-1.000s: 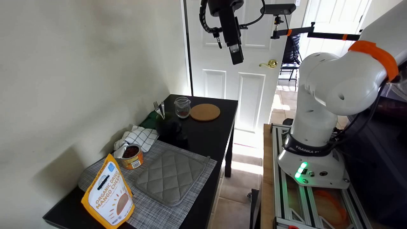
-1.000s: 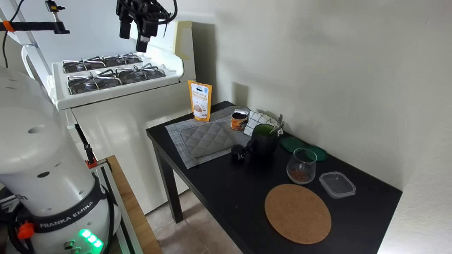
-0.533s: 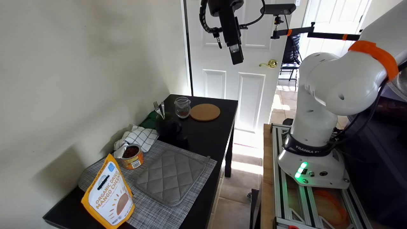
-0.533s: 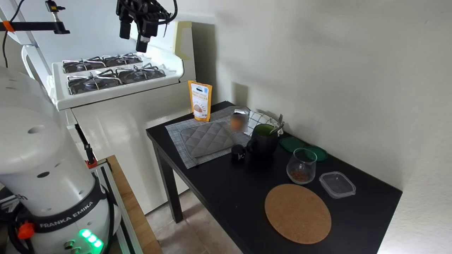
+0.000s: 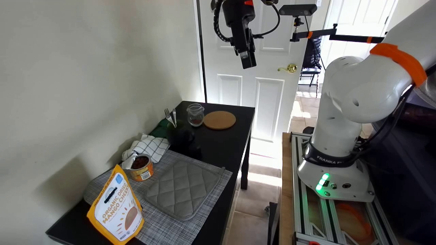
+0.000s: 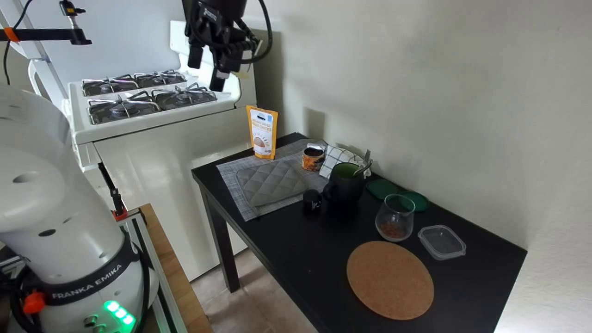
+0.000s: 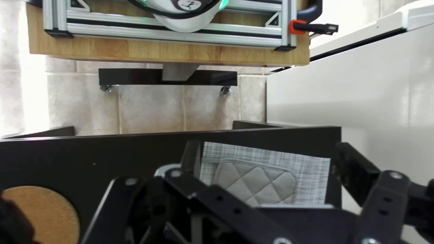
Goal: Remove the silver spoon and fork from the mug.
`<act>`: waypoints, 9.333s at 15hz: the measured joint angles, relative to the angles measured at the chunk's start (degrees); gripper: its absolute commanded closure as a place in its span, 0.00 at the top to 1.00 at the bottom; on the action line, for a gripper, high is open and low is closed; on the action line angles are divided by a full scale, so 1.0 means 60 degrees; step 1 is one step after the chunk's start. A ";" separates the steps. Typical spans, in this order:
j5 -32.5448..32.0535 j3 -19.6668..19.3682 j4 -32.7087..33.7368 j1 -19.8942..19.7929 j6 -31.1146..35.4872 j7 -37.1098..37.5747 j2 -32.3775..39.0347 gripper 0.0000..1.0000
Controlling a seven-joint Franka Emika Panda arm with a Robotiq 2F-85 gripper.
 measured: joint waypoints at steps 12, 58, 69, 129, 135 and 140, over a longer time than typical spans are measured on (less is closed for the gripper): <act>-0.0547 -0.0042 0.0029 -0.0492 0.0645 0.0001 0.0500 1.00; -0.0555 0.0326 0.3514 -0.0924 0.8854 -0.9780 0.8977 1.00; -0.1644 0.0363 0.4438 -0.1045 0.9938 -0.9365 1.0017 0.84; -0.1145 0.1275 0.5725 -0.1404 0.7413 -1.1106 1.0159 0.90; -0.0902 0.1275 0.5732 -0.1442 0.7414 -1.1817 1.0464 0.98; -0.0712 0.1286 0.5793 -0.1444 0.7414 -1.2157 1.0740 0.66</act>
